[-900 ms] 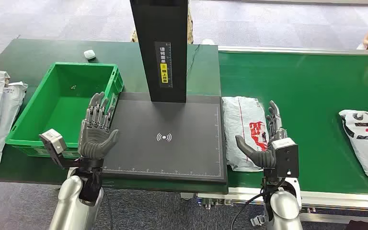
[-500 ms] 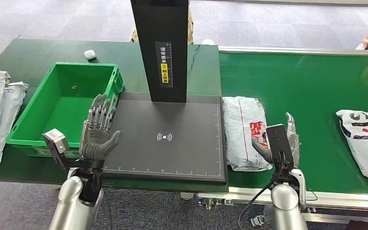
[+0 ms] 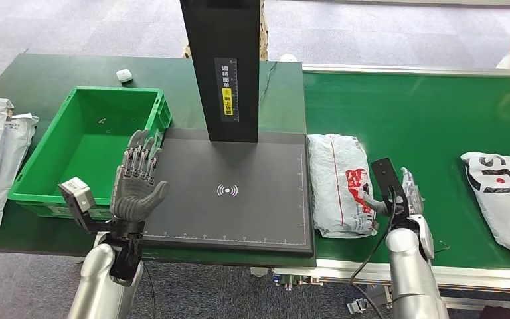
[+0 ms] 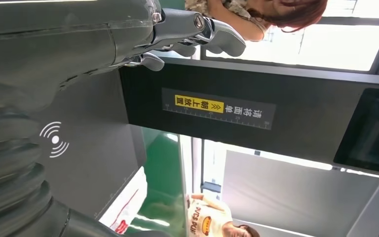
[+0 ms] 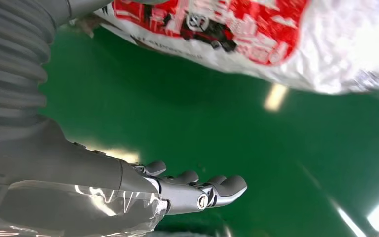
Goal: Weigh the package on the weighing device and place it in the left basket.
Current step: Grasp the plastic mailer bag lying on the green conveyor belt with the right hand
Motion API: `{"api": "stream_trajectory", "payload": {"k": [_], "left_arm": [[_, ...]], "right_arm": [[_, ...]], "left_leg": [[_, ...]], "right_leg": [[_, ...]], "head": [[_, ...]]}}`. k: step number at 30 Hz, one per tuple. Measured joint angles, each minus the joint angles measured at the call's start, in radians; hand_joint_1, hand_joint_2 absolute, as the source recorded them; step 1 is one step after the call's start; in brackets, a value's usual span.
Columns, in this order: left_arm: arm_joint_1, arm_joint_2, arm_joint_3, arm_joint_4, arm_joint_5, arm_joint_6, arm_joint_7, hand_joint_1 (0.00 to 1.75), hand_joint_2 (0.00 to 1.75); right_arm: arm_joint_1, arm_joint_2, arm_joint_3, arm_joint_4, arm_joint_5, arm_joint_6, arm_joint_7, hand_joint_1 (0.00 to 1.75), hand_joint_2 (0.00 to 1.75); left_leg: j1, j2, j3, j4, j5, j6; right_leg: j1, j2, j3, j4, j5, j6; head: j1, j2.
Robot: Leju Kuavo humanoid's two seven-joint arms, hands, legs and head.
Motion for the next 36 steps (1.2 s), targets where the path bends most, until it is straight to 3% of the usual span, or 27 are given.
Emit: {"api": "stream_trajectory", "payload": {"k": [3, 7, 15, 19, 29, 36], "left_arm": [[-0.008, 0.001, -0.003, 0.002, 0.002, -0.002, 0.0, 0.0, 1.75], [-0.021, 0.005, -0.006, 0.013, 0.008, -0.008, -0.007, 0.0, 1.75], [-0.034, 0.018, -0.007, 0.036, 0.022, -0.005, -0.024, 0.0, 1.75], [-0.034, 0.024, -0.007, 0.041, 0.027, 0.001, -0.025, 0.0, 1.75], [-0.017, 0.04, -0.003, 0.042, 0.046, 0.006, -0.026, 0.0, 1.75], [0.002, 0.047, 0.001, 0.021, 0.048, 0.008, -0.024, 0.0, 1.75]], "right_arm": [[-0.03, -0.011, 0.001, 0.076, -0.042, 0.112, -0.001, 0.0, 1.75], [-0.074, -0.027, 0.005, 0.18, -0.138, 0.291, -0.075, 0.0, 1.75], [-0.175, -0.069, 0.053, 0.338, -0.19, 0.398, -0.129, 0.04, 1.75], [-0.219, -0.085, 0.089, 0.392, -0.18, 0.403, -0.124, 1.73, 1.75], [-0.287, -0.097, 0.179, 0.454, -0.175, 0.398, -0.15, 1.75, 1.75], [-0.286, -0.096, 0.216, 0.441, -0.221, 0.343, -0.178, 1.75, 1.75]], "left_leg": [[0.0, 0.0, 0.0, 0.0, 0.0, 0.0], [0.0, 0.0, 0.0, 0.0, 0.0, 0.0], [0.0, 0.0, 0.0, 0.0, 0.0, 0.0], [0.0, 0.0, 0.0, 0.0, 0.0, 0.0], [0.0, 0.0, 0.0, 0.0, 0.0, 0.0], [0.0, 0.0, 0.0, 0.0, 0.0, 0.0]], "right_leg": [[0.0, 0.0, 0.0, 0.0, 0.0, 0.0], [0.0, 0.0, 0.0, 0.0, 0.0, 0.0], [0.0, 0.0, 0.0, 0.0, 0.0, 0.0], [0.0, 0.0, 0.0, 0.0, 0.0, 0.0], [0.0, 0.0, 0.0, 0.0, 0.0, 0.0], [0.0, 0.0, 0.0, 0.0, 0.0, 0.0]], "head": [[0.0, 0.0], [0.0, 0.0], [0.0, 0.0], [0.0, 0.0], [0.0, 0.0], [0.0, 0.0]]}}
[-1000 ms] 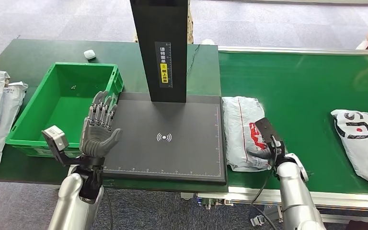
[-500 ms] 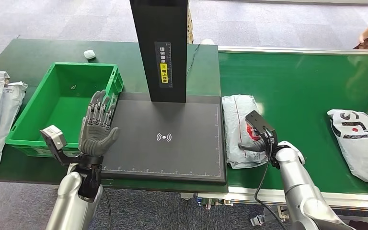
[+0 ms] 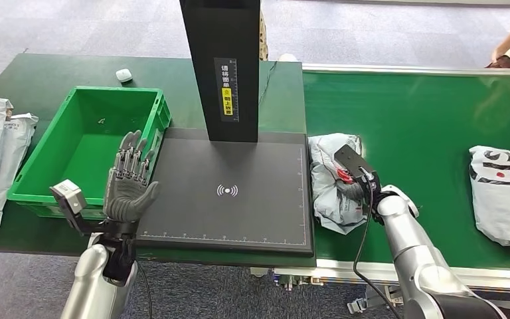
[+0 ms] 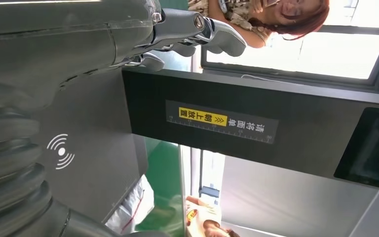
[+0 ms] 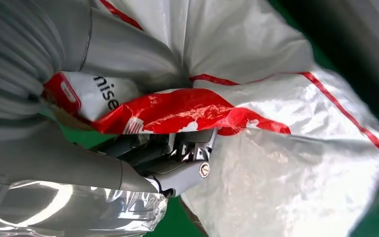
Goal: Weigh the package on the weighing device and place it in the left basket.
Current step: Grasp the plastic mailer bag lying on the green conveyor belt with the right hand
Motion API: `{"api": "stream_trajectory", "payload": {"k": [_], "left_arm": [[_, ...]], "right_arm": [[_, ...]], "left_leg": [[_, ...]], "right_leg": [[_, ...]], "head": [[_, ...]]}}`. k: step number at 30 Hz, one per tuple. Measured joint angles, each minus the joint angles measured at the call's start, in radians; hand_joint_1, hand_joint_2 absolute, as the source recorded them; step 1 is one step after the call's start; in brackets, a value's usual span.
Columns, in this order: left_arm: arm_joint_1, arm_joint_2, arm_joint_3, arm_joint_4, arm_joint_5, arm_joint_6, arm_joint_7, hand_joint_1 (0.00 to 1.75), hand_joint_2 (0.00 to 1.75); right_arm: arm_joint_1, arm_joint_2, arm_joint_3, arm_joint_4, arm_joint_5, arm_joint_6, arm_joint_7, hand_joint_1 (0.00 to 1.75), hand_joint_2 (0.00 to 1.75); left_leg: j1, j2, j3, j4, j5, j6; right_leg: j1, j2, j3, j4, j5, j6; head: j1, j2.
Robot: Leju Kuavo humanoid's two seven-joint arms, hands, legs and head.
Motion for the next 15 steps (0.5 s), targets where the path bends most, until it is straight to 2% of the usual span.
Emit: {"api": "stream_trajectory", "payload": {"k": [5, 11, 15], "left_arm": [[0.024, 0.001, 0.005, -0.025, 0.0, 0.007, 0.002, 0.0, 1.75], [0.058, 0.0, 0.014, -0.071, -0.002, 0.039, 0.001, 0.0, 1.75], [0.06, 0.0, 0.015, -0.079, 0.003, 0.053, -0.005, 0.0, 1.75]], "right_arm": [[0.039, 0.014, -0.011, -0.075, -0.168, -0.062, -0.082, 1.75, 1.75], [0.163, 0.089, -0.096, -0.376, -0.484, -0.337, -0.305, 1.75, 1.75], [0.255, 0.133, -0.117, -0.62, -0.587, -0.493, -0.399, 1.75, 1.75]], "left_leg": [[0.0, 0.0, 0.0, 0.0, 0.0, 0.0], [0.0, -0.003, -0.001, 0.0, 0.0, 0.0], [0.0, -0.003, -0.001, 0.0, 0.0, 0.0]], "right_leg": [[0.0, 0.0, 0.0, 0.0, 0.0, 0.0], [0.0, -0.003, 0.0, 0.0, -0.002, 0.001], [0.0, -0.003, 0.0, 0.0, -0.002, 0.001]], "head": [[0.0, 0.0], [0.0, 0.0], [0.0, 0.0]]}}
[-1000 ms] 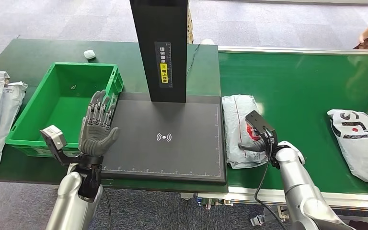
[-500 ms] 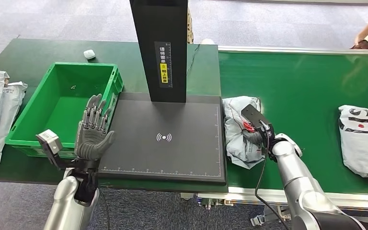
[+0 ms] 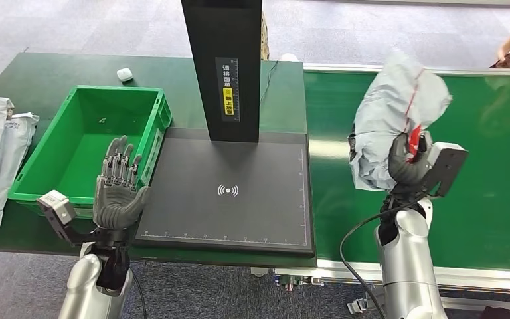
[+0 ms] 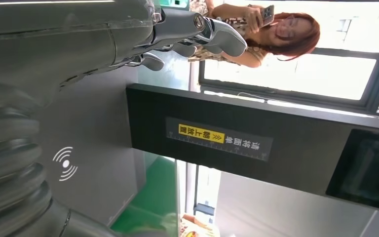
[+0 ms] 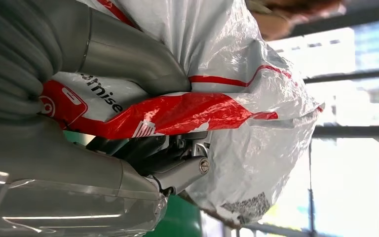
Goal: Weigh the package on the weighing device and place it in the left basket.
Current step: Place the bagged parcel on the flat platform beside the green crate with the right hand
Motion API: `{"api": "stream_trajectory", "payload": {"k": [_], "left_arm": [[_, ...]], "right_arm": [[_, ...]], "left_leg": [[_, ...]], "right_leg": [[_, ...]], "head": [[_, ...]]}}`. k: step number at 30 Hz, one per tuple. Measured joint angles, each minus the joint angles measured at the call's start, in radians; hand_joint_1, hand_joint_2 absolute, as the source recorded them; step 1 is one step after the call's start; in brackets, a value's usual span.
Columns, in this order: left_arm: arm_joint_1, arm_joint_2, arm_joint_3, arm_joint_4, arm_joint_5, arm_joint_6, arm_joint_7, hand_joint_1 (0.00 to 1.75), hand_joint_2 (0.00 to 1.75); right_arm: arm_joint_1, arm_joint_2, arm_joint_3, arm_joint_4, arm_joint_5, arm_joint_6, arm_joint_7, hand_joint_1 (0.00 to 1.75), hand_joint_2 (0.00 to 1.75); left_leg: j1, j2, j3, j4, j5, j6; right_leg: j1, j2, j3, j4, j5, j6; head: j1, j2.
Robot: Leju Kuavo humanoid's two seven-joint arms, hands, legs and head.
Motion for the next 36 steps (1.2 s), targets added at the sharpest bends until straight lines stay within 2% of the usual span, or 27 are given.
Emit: {"api": "stream_trajectory", "payload": {"k": [3, 7, 19, 23, 25, 28, 32, 36], "left_arm": [[-0.002, 0.0, 0.0, 0.0, 0.004, 0.004, -0.005, 0.0, 1.75], [-0.002, 0.0, 0.0, -0.001, 0.004, 0.005, -0.008, 0.0, 1.75], [-0.003, 0.0, 0.0, -0.002, 0.004, 0.005, -0.008, 0.0, 1.75], [-0.007, 0.0, 0.0, -0.002, 0.007, -0.002, -0.011, 0.0, 1.75], [-0.014, 0.0, -0.001, -0.002, 0.008, -0.012, -0.012, 0.0, 1.75], [-0.034, 0.0, -0.003, 0.001, 0.006, -0.035, -0.019, 0.0, 1.75], [-0.068, 0.0, -0.009, 0.017, 0.003, -0.062, -0.03, 0.0, 1.75], [-0.081, 0.005, -0.01, 0.034, 0.005, -0.07, -0.042, 0.0, 1.75]], "right_arm": [[0.043, 0.017, 0.0, -0.136, -0.011, -0.065, -0.038, 1.75, 1.75], [0.074, 0.03, 0.0, -0.237, -0.013, -0.076, -0.042, 1.75, 1.75], [0.098, 0.037, 0.0, -0.319, -0.014, -0.076, -0.044, 1.75, 1.75], [0.108, 0.037, 0.01, -0.344, 0.005, -0.063, -0.099, 1.75, 1.75], [0.114, 0.033, 0.039, -0.37, 0.058, 0.003, -0.098, 1.75, 1.75], [0.108, 0.01, 0.123, -0.383, 0.224, 0.168, -0.043, 1.75, 1.75], [0.056, -0.035, 0.283, -0.347, 0.471, 0.391, 0.033, 1.75, 1.75], [-0.017, -0.08, 0.448, -0.248, 0.595, 0.533, 0.067, 1.75, 1.75]], "left_leg": [[0.0, 0.0, 0.0, 0.0, 0.0, 0.0], [0.0, 0.001, 0.001, 0.0, 0.0, 0.0], [0.0, 0.001, 0.001, 0.0, 0.0, 0.0], [0.0, 0.001, 0.001, 0.0, 0.0, 0.0], [0.0, 0.002, 0.001, 0.0, 0.0, 0.0], [0.0, 0.003, 0.001, 0.0, 0.0, 0.0], [0.0, 0.003, 0.001, 0.0, 0.0, 0.0], [0.0, 0.002, 0.0, 0.0, 0.001, 0.0]], "right_leg": [[0.0, 0.001, 0.0, 0.0, 0.0, 0.0], [0.0, 0.0, 0.0, 0.0, 0.0, 0.0], [0.0, 0.0, 0.0, 0.0, 0.0, 0.0], [0.0, 0.0, 0.0, 0.0, 0.0, 0.0], [0.0, 0.002, 0.0, 0.0, 0.0, 0.0], [0.0, 0.003, 0.0, 0.0, 0.001, 0.0], [0.0, 0.003, 0.0, 0.0, 0.001, 0.0], [0.0, 0.001, 0.0, 0.0, 0.001, 0.0]], "head": [[0.0, 0.0], [0.0, 0.0], [0.0, 0.0], [0.0, 0.0], [0.0, 0.0], [0.0, 0.0], [0.0, 0.0], [0.0, 0.0]]}}
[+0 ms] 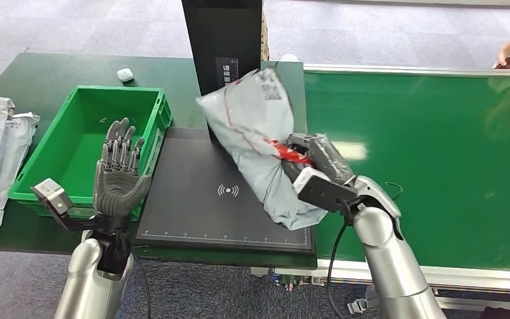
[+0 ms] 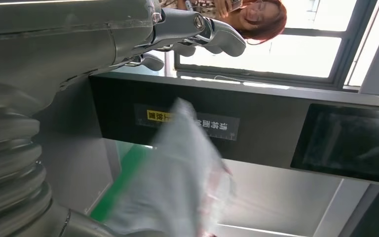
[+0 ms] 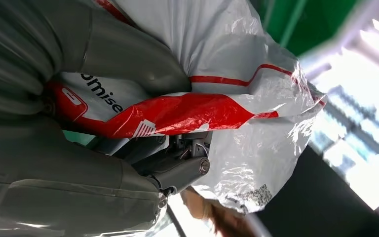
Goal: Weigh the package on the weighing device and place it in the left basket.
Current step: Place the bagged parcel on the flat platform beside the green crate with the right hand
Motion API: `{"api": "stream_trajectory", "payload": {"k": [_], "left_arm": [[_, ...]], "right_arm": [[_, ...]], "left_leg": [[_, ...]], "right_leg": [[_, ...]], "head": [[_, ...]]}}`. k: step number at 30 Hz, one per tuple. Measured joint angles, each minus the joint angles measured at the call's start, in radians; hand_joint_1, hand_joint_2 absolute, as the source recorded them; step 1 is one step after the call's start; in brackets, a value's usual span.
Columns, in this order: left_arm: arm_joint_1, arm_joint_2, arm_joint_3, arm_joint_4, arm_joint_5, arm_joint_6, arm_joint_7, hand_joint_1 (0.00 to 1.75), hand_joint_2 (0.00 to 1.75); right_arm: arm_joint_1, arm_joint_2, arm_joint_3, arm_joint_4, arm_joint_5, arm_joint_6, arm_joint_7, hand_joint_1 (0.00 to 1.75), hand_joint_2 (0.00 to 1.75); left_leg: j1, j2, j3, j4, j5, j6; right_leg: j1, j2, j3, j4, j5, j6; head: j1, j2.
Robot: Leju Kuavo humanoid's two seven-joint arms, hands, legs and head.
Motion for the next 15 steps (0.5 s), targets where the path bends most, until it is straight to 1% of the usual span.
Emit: {"api": "stream_trajectory", "payload": {"k": [2, 5, 9, 11, 14, 15], "left_arm": [[-0.002, 0.007, 0.0, 0.007, 0.002, 0.0, -0.006, 0.0, 1.75], [-0.004, 0.015, 0.001, 0.011, 0.005, 0.002, -0.009, 0.0, 1.75], [-0.003, 0.027, 0.002, 0.013, 0.01, 0.007, -0.011, 0.0, 1.75], [-0.002, 0.032, 0.002, 0.014, 0.014, 0.012, -0.012, 0.0, 1.75], [0.001, 0.036, 0.003, 0.014, 0.016, 0.022, -0.013, 0.0, 1.75], [0.002, 0.036, 0.004, 0.014, 0.016, 0.023, -0.014, 0.0, 1.75]], "right_arm": [[-0.057, -0.023, 0.084, 0.076, 0.02, 0.026, -0.001, 1.75, 1.75], [-0.126, -0.053, 0.2, 0.174, 0.018, 0.031, -0.015, 1.75, 1.75], [-0.191, -0.073, 0.283, 0.249, 0.013, 0.038, -0.005, 1.75, 1.75], [-0.221, -0.082, 0.323, 0.288, 0.035, 0.044, 0.036, 1.75, 1.75], [-0.263, -0.089, 0.394, 0.366, 0.087, 0.059, 0.123, 1.75, 1.75], [-0.274, -0.09, 0.414, 0.39, 0.095, 0.061, 0.137, 1.75, 1.75]], "left_leg": [[0.0, 0.0, 0.0, 0.0, 0.0, 0.0], [0.0, -0.001, -0.001, 0.001, 0.0, 0.0], [0.0, -0.002, -0.001, 0.001, 0.0, 0.0], [0.0, -0.002, -0.001, 0.001, 0.0, 0.0], [0.0, -0.002, -0.001, 0.001, 0.0, 0.001], [0.0, -0.002, -0.001, 0.001, 0.0, 0.001]], "right_leg": [[0.0, 0.0, 0.0, 0.0, 0.0, 0.0], [0.0, -0.001, 0.0, 0.0, 0.0, 0.0], [0.0, -0.002, 0.0, 0.0, 0.0, 0.001], [0.0, -0.002, 0.0, 0.0, 0.0, 0.001], [0.0, -0.002, 0.0, 0.0, 0.0, 0.001], [0.0, -0.002, 0.0, 0.0, 0.0, 0.001]], "head": [[0.0, 0.0], [0.0, 0.0], [0.0, 0.0], [0.0, 0.0], [0.0, 0.0], [0.0, 0.0]]}}
